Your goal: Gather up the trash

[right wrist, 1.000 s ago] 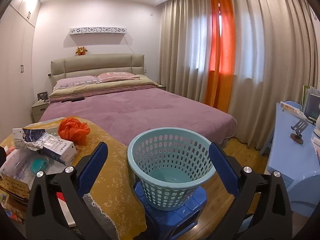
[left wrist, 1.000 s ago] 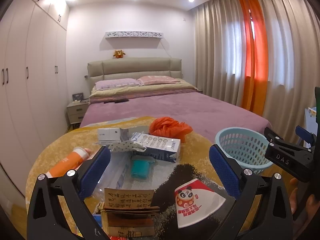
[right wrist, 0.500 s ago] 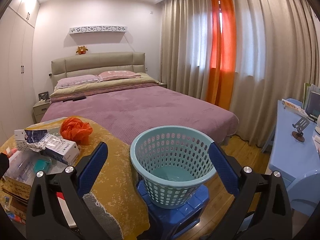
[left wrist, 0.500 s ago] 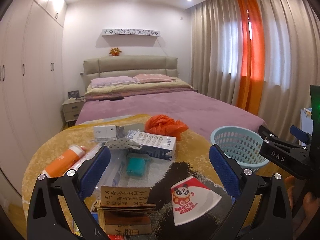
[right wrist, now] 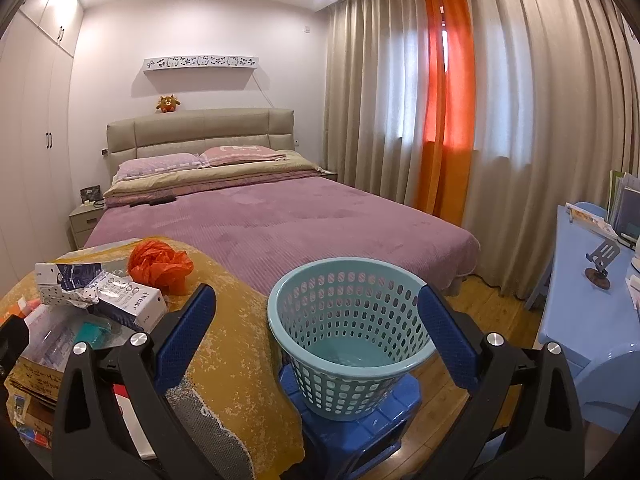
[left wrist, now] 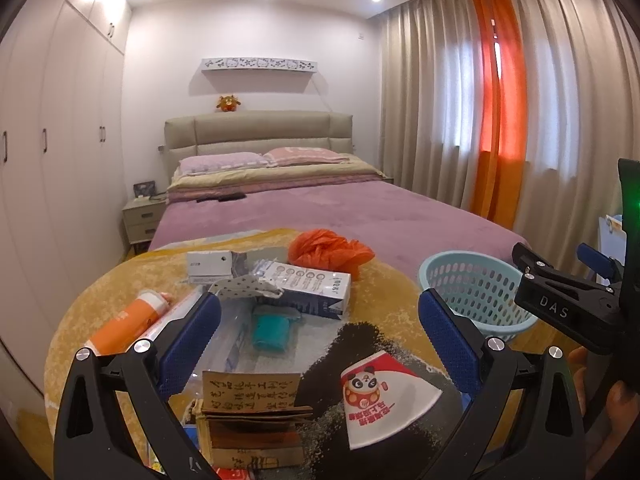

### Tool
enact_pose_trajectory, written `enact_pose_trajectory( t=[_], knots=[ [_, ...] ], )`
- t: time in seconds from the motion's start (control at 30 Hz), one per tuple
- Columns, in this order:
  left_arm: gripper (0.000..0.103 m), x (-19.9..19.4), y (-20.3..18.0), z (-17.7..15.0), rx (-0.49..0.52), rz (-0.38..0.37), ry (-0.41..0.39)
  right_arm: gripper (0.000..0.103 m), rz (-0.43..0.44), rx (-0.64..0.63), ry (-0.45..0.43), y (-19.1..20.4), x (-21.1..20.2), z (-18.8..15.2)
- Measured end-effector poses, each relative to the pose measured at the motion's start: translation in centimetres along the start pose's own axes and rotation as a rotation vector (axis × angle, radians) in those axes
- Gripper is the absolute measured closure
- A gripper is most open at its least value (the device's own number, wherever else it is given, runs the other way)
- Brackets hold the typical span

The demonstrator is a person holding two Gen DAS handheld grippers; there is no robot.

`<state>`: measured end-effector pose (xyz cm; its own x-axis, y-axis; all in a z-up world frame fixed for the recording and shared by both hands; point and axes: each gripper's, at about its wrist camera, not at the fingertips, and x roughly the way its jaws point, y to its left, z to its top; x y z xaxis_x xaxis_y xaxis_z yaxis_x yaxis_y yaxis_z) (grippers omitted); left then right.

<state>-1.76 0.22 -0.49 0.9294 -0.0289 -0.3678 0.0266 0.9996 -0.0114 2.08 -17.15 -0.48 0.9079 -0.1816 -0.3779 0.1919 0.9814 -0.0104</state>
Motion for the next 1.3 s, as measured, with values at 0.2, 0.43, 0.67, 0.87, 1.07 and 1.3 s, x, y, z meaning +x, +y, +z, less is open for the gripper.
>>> enact_pose_trajectory(
  t=[0.2,0.43,0.67,0.87,1.07,1.3],
  knots=[
    [0.007,0.0,0.1,0.0,-0.002,-0.001,0.001,0.007,-0.006,-0.012,-0.007,0.3,-0.2,0.0],
    [0.007,-0.2,0.4,-0.1,-0.011,0.002,0.002,0.007,-0.004,-0.014,-0.007,0.5,-0.2,-0.1],
    [0.007,-0.2,0.5,0.0,-0.014,0.003,0.002,0.007,0.002,-0.014,0.002,0.6,-0.1,-0.2],
    [0.007,-0.2,0.6,0.0,-0.015,0.005,-0.001,0.007,0.007,-0.017,0.002,0.8,-0.1,-0.2],
    [0.007,-0.3,0.8,0.1,-0.022,0.011,-0.002,0.007,0.003,-0.018,-0.002,0.9,-0.1,-0.2],
    [0.007,-1.3,3.1,0.8,-0.032,0.055,-0.023,0.013,0.031,-0.032,-0.002,1.5,-0.2,-0.4]
  ],
)
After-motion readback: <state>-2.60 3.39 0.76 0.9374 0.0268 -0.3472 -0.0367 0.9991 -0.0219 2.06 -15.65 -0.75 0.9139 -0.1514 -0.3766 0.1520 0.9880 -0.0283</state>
